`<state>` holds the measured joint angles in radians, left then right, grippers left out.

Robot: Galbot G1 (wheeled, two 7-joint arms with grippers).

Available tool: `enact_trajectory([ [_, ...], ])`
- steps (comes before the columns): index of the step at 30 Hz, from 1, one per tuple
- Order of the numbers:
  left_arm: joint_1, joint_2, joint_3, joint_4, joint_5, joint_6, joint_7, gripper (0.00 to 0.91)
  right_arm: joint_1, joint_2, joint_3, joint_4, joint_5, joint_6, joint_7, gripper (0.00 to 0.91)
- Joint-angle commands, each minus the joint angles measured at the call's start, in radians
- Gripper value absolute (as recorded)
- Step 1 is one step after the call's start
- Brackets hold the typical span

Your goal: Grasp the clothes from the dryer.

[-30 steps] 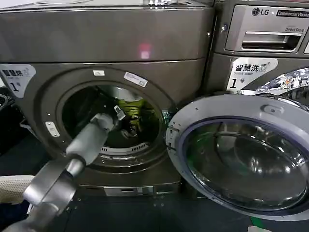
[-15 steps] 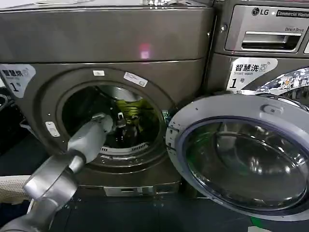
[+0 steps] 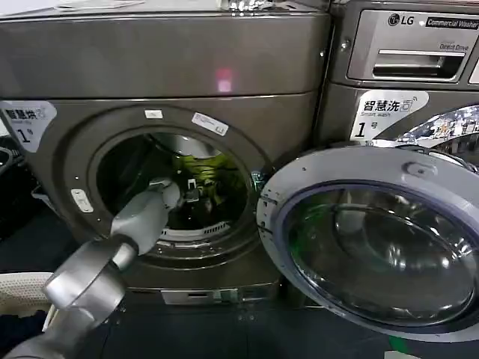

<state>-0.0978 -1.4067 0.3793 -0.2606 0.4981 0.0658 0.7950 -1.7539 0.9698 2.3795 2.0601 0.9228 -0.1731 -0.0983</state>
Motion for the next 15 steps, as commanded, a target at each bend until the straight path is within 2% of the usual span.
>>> enact_trajectory([
  [1,-0.002,0.001,0.004,0.003,0.012,-0.002,-0.003,0.0,0.003,0.006,-0.005,0.005,0.0,0.001,0.0,0.907],
  [6,0.002,0.002,-0.001,-0.001,-0.01,-0.006,-0.009,0.0,0.003,0.013,-0.008,0.008,-0.001,0.002,0.0,0.907],
  [15,0.005,0.002,-0.099,-0.06,-0.165,0.013,-0.008,0.0,0.006,0.016,-0.019,0.017,-0.004,0.002,0.001,0.907],
])
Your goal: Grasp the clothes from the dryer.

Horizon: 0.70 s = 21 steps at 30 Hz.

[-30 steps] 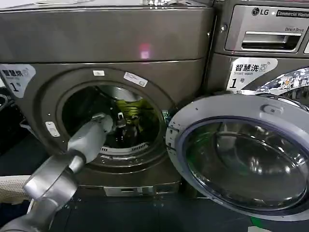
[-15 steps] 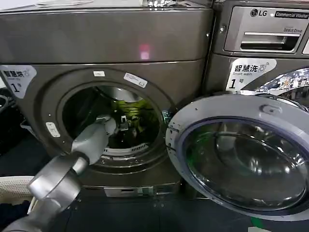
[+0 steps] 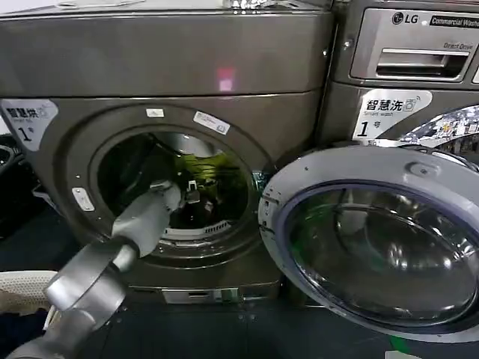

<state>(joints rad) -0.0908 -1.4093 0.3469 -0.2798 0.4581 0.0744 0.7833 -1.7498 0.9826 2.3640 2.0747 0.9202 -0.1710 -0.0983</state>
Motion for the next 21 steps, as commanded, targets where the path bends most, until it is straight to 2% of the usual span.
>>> enact_trajectory([
  [1,-0.002,0.004,-0.087,-0.041,-0.182,0.001,-0.012,0.0,0.003,0.004,-0.004,0.004,-0.001,0.0,0.001,0.907],
  [7,0.015,-0.002,-0.189,-0.084,-0.437,0.024,-0.053,0.0,0.005,0.005,-0.014,0.01,-0.003,0.001,0.001,0.907],
  [10,0.033,-0.002,-0.223,-0.099,-0.497,0.015,-0.075,0.0,0.003,0.005,-0.011,0.008,-0.003,0.002,0.001,0.907],
  [17,0.097,-0.02,-0.348,-0.141,-0.633,-0.039,-0.31,0.0,0.007,0.003,-0.02,0.008,-0.006,0.005,0.001,0.907],
  [21,0.15,-0.032,-0.469,-0.211,-0.706,-0.062,-0.402,0.0,0.007,-0.004,-0.024,0.007,-0.006,0.005,0.001,0.907],
])
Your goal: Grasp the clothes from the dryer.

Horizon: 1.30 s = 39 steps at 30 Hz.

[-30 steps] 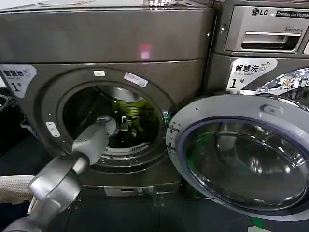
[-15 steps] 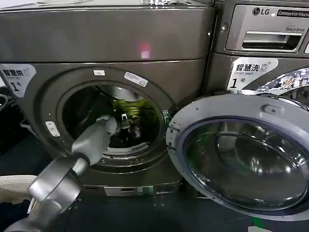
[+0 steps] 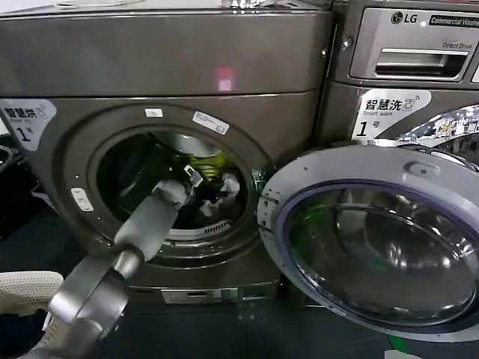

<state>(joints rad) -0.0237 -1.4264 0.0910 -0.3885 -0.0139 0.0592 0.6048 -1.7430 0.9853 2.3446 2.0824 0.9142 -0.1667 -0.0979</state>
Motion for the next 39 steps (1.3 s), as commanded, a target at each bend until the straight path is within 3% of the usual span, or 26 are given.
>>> enact_trajectory([
  [1,0.091,-0.015,-0.224,-0.114,-0.236,-0.049,-0.23,0.0,0.0,-0.008,-0.005,-0.002,-0.001,0.001,0.001,0.907],
  [4,0.113,-0.025,-0.276,-0.136,-0.217,-0.109,-0.349,0.0,0.002,-0.017,-0.006,-0.005,-0.001,0.002,0.0,0.907],
  [11,0.191,-0.033,-0.349,-0.265,-0.221,-0.137,-0.568,0.0,0.002,-0.02,-0.004,-0.004,-0.001,0.003,0.001,0.907],
  [19,0.35,-0.053,-0.443,-0.526,-0.172,-0.18,-0.743,0.0,-0.005,-0.035,0.013,-0.014,-0.011,0.012,0.012,0.907],
  [27,0.53,-0.065,-0.488,-0.679,-0.007,-0.254,-0.792,0.0,-0.009,-0.037,0.03,-0.017,-0.023,0.019,0.014,0.907],
  [39,0.541,-0.072,-0.471,-0.71,0.024,-0.268,-0.789,0.0,-0.011,-0.041,0.04,-0.029,-0.016,0.044,0.028,0.907],
])
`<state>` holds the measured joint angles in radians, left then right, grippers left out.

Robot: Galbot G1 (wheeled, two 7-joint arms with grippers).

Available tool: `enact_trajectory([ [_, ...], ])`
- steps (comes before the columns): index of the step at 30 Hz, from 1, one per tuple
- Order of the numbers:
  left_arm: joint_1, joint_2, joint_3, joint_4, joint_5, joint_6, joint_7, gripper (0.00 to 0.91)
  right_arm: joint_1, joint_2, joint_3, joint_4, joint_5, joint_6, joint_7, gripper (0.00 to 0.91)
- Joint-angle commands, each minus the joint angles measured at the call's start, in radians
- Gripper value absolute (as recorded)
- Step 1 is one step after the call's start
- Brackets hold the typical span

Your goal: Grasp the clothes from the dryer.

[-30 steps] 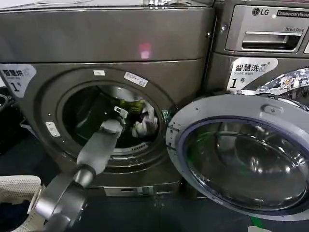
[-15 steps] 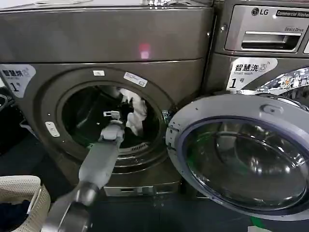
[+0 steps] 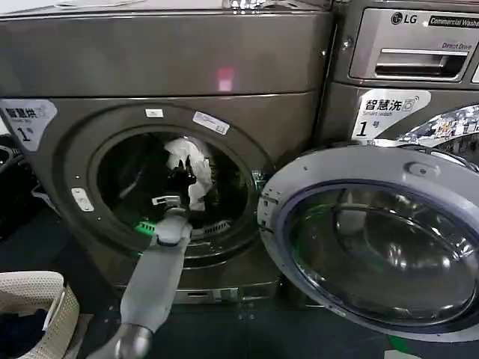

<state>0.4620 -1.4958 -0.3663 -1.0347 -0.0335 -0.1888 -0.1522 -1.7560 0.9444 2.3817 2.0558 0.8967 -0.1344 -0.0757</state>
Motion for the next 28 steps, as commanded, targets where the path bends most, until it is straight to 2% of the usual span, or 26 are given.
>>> enact_trajectory([
  [1,0.055,-0.003,-0.012,-0.063,0.043,-0.02,-0.032,0.0,0.003,0.0,0.002,-0.003,0.001,0.012,0.006,0.907],
  [28,0.041,0.016,-0.003,-0.05,0.032,0.02,0.047,0.0,-0.001,-0.004,0.01,0.001,0.0,-0.001,-0.006,0.907],
])
